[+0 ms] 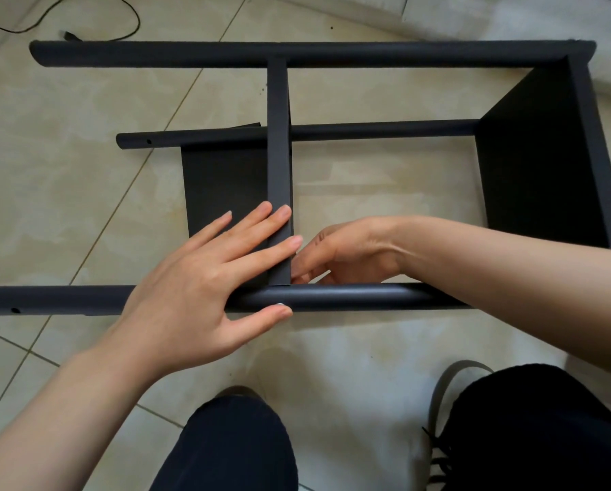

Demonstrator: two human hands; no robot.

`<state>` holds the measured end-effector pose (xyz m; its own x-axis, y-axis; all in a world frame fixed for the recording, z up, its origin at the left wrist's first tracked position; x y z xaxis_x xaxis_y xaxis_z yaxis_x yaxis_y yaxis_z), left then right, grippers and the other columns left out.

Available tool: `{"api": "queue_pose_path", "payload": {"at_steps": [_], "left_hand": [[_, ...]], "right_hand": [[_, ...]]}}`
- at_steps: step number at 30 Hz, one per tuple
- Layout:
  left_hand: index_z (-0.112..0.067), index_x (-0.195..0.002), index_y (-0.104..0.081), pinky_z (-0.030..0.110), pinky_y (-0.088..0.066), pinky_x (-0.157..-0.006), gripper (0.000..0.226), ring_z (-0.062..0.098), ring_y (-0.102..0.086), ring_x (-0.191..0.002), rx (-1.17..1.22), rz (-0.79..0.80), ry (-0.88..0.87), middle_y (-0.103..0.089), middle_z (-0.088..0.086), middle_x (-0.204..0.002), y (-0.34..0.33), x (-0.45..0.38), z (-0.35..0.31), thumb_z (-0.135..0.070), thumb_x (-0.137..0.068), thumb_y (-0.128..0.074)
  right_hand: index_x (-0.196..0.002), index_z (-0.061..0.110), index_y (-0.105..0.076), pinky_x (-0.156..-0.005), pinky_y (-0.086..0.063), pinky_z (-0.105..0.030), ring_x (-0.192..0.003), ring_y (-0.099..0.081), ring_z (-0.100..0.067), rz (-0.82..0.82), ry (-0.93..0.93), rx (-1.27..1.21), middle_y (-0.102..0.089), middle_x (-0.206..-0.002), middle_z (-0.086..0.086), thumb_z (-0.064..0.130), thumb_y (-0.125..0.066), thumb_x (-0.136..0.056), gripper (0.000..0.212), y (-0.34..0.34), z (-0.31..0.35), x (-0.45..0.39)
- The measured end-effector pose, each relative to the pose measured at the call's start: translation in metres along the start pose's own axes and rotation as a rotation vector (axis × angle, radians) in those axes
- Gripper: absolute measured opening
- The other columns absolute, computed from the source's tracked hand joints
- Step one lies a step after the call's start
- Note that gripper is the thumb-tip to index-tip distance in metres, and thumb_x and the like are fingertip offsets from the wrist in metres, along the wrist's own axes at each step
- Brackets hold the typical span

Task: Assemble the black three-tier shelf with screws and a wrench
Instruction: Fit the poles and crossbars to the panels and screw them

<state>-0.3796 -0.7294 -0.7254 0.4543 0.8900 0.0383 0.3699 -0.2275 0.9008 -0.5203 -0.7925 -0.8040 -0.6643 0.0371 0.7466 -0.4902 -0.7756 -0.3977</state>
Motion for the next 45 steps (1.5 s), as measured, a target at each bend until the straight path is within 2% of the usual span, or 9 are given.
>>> {"api": "queue_pose_path", "payload": {"at_steps": [4,10,14,19,24,30,36,41,45], "left_hand": [[-0.027,-0.152,-0.041,0.04,-0.021,-0.124,0.069,0.009,-0.02,-0.153,0.007,-0.005,0.0,-0.026,-0.008,-0.164,0.0002,0.0001,-0.0006,-0.057,-0.091,-0.053],[-0.027,-0.152,-0.041,0.039,-0.02,-0.124,0.068,0.009,-0.02,-0.153,0.007,-0.005,-0.002,-0.027,-0.008,-0.164,0.0003,0.0002,-0.0005,-0.056,-0.091,-0.053],[-0.027,-0.151,-0.042,0.038,-0.02,-0.124,0.068,0.009,-0.02,-0.153,0.01,-0.006,0.005,-0.027,-0.008,-0.164,0.0004,0.0001,-0.0003,-0.057,-0.091,-0.053],[-0.026,-0.15,-0.043,0.037,-0.02,-0.124,0.068,0.009,-0.021,-0.153,0.019,-0.008,0.006,-0.028,-0.007,-0.163,0.001,-0.0003,-0.0013,-0.057,-0.09,-0.053],[-0.027,-0.151,-0.043,0.036,-0.019,-0.124,0.069,0.008,-0.02,-0.153,0.016,-0.004,0.007,-0.028,-0.008,-0.164,0.0009,-0.0002,-0.0014,-0.058,-0.09,-0.053],[-0.028,-0.151,-0.042,0.035,-0.019,-0.124,0.068,0.008,-0.02,-0.153,0.011,0.002,0.008,-0.027,-0.009,-0.164,0.001,-0.0003,-0.0005,-0.058,-0.091,-0.052],[-0.028,-0.15,-0.043,0.035,-0.019,-0.124,0.068,0.008,-0.02,-0.153,0.021,-0.002,0.012,-0.027,-0.009,-0.164,0.0011,-0.0002,-0.0007,-0.058,-0.09,-0.053],[-0.026,-0.15,-0.044,0.036,-0.02,-0.124,0.068,0.009,-0.02,-0.153,0.018,-0.002,0.007,-0.028,-0.008,-0.164,0.0009,-0.0003,-0.0011,-0.057,-0.09,-0.053],[-0.026,-0.15,-0.044,0.037,-0.021,-0.124,0.068,0.009,-0.021,-0.153,0.014,-0.005,0.003,-0.028,-0.008,-0.164,0.0009,0.0004,-0.0007,-0.057,-0.091,-0.053]], "right_hand": [[-0.077,0.015,-0.06,-0.084,-0.049,-0.029,-0.079,-0.057,-0.013,-0.023,-0.008,0.038,-0.058,-0.079,0.0,0.015,-0.056,-0.094,0.017,-0.0047,0.001,-0.0016],[-0.061,0.019,-0.069,-0.09,-0.048,-0.033,-0.09,-0.058,-0.019,0.024,0.018,0.023,-0.051,-0.101,-0.011,0.013,-0.057,-0.092,0.034,-0.0063,0.0037,0.0028],[-0.062,0.016,-0.069,-0.091,-0.046,-0.032,-0.086,-0.056,-0.018,0.011,0.007,-0.007,-0.054,-0.086,-0.005,0.013,-0.056,-0.093,0.034,-0.0038,0.0023,0.0041],[-0.071,0.017,-0.049,-0.071,-0.044,-0.024,-0.07,-0.048,-0.012,-0.039,-0.017,0.082,-0.048,-0.07,0.001,0.014,-0.05,-0.096,0.026,-0.0081,0.0016,-0.0002],[-0.077,0.015,-0.06,-0.082,-0.048,-0.027,-0.077,-0.055,-0.011,0.004,0.015,0.035,-0.053,-0.077,0.0,0.012,-0.053,-0.094,0.019,-0.0086,0.0046,0.0018],[-0.081,0.012,-0.065,-0.095,-0.046,-0.034,-0.095,-0.056,-0.021,0.008,-0.02,-0.006,-0.055,-0.088,-0.006,0.014,-0.058,-0.094,0.015,-0.001,0.0021,0.0053],[-0.082,0.012,-0.063,-0.082,-0.049,-0.027,-0.085,-0.055,-0.016,-0.023,-0.009,0.009,-0.055,-0.085,-0.005,0.015,-0.055,-0.096,0.016,-0.0057,0.002,0.0027],[-0.076,0.012,-0.061,-0.099,-0.043,-0.035,-0.101,-0.051,-0.023,0.003,0.015,-0.011,-0.046,-0.105,-0.012,0.013,-0.055,-0.094,0.019,-0.0048,0.0016,0.0051],[-0.079,0.012,-0.062,-0.089,-0.047,-0.03,-0.087,-0.057,-0.018,-0.025,-0.003,-0.008,-0.053,-0.087,-0.007,0.015,-0.057,-0.094,0.017,-0.003,0.0003,0.0046]]}}
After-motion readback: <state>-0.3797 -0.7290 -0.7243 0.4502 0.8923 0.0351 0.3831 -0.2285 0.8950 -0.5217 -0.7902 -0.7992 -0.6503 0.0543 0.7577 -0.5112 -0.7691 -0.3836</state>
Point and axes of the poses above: each hand's wrist, its own x-axis away from the middle knuckle, its own y-axis out of the back of the hand, z = x × y, the point moved 5 cm from there along -x, towards the middle knuckle
